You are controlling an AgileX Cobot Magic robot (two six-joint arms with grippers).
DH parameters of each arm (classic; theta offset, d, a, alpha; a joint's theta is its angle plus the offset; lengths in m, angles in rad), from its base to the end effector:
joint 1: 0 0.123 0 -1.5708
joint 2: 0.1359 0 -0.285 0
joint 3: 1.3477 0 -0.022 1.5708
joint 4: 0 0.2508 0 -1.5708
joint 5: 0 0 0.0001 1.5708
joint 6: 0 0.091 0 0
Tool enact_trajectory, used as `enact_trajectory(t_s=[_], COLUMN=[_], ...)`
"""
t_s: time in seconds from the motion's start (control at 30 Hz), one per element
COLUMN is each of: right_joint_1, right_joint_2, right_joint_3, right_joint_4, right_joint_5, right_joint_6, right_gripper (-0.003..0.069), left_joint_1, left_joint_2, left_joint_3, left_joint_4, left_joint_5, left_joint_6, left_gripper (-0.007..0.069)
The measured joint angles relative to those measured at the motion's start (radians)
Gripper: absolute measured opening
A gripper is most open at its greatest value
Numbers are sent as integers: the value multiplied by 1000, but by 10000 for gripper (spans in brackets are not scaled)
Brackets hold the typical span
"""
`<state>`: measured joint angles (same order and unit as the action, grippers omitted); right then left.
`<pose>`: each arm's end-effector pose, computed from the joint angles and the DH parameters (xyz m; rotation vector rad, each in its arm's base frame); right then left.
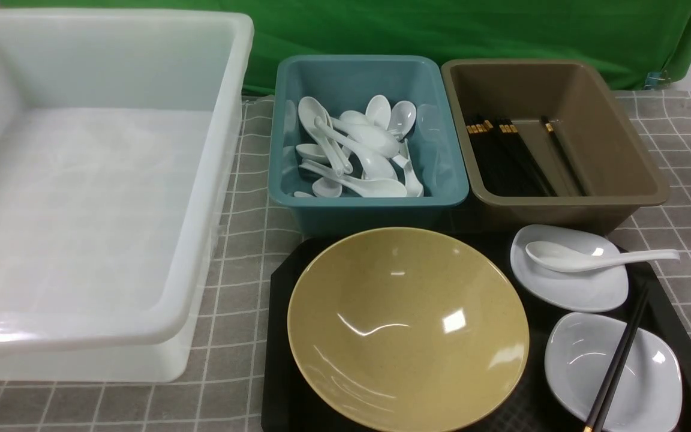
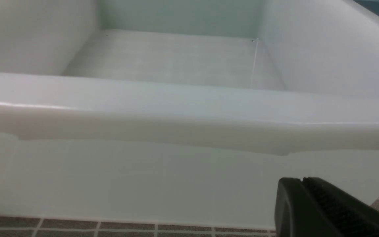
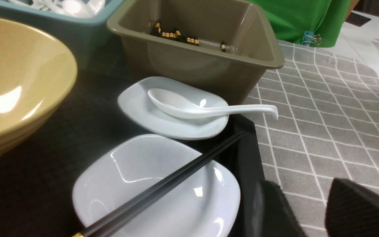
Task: On grey table put chopsticks spoon bowls plates into blue grey white boxes.
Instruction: 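Grasp the large bowl on the tray by its rim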
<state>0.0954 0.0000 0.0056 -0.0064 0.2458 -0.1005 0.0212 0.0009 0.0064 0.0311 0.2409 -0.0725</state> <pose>0.0553 0.0051 0.1890 -0.1739 1.7263 -0.0097 0.0557 0.0019 0.1891 -0.0604 1.7306 -0.0091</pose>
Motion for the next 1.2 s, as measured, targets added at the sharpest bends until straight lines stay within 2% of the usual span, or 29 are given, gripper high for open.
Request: enact_trajectory(t_s=[0.37, 0.47, 0.5, 0.53, 0.6, 0.63, 0.67, 0.77, 0.93, 1.03, 1.1, 1.13, 1.2], right_joint_1=[0, 0, 0, 0, 0, 0, 0, 0, 0, 13, 37, 54, 85], right_joint_2=[0, 0, 0, 0, 0, 0, 0, 0, 0, 0, 0, 1, 17], right_joint_3=[0, 0, 0, 0, 0, 0, 0, 0, 0, -6, -48, -90, -185], right_joint_4=[0, 13, 68, 103, 241, 249, 288, 323, 332, 338, 338, 336, 330], right_joint_5=[0, -1, -13, -22, -61, -64, -83, -105, -130, -147, -133, -121, -98], right_joint_6=[1, 43, 147, 204, 461, 482, 611, 755, 794, 778, 704, 632, 532], right_gripper=[241, 241, 241, 241, 241, 241, 241, 241, 241, 197, 136, 79, 34], left_joint_1=[0, 0, 0, 0, 0, 0, 0, 0, 0, 0, 0, 0, 0], left_joint_2=[0, 0, 0, 0, 0, 0, 0, 0, 0, 0, 0, 1, 36], left_joint_3=[0, 0, 0, 0, 0, 0, 0, 0, 0, -9, -54, -101, -224], left_joint_4=[0, -31, -162, -201, -462, -484, -620, -788, -848, -899, -905, -897, -849], left_joint_5=[0, -1, -5, -7, -20, -20, -28, -57, -98, -114, -83, -62, -11], left_joint_6=[1, -14, -95, -107, -236, -243, -281, -317, -325, -324, -284, -255, -209], left_gripper=[21, 21, 21, 21, 21, 21, 21, 21, 21, 21, 21, 21, 21])
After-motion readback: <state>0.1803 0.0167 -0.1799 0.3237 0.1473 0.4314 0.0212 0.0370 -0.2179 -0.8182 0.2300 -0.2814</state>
